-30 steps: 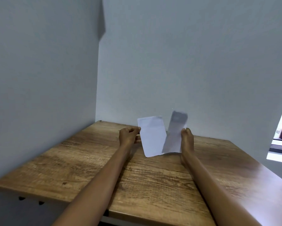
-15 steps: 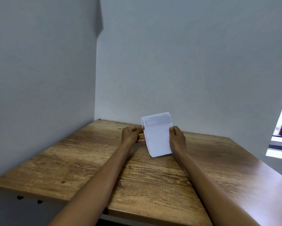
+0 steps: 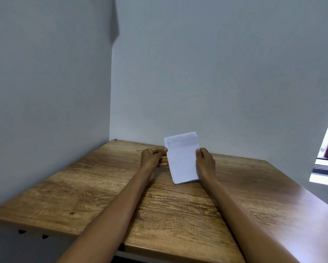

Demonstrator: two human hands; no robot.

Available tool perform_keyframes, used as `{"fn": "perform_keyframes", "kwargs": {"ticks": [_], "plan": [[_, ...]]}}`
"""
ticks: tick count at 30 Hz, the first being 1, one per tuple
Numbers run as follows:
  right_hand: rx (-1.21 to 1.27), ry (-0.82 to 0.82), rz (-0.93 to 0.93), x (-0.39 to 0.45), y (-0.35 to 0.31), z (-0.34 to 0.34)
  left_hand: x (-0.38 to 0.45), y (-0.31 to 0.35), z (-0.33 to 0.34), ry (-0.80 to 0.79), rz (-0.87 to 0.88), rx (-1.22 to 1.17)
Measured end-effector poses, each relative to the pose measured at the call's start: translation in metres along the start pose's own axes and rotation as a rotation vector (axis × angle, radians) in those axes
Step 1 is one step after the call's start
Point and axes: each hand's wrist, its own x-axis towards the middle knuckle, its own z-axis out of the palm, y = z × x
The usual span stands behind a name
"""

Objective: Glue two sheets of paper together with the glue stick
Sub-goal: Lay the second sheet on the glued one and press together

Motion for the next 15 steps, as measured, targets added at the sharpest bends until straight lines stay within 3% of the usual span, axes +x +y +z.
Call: {"fn": "perform_keyframes", "kwargs": {"ticks": [15], "plan": [[0.101,-0.089,0.046,-0.0029,0.0000,0.0015,0.0043,-0.0055,-0.0033,-0.001,-0.022,-0.029]]}}
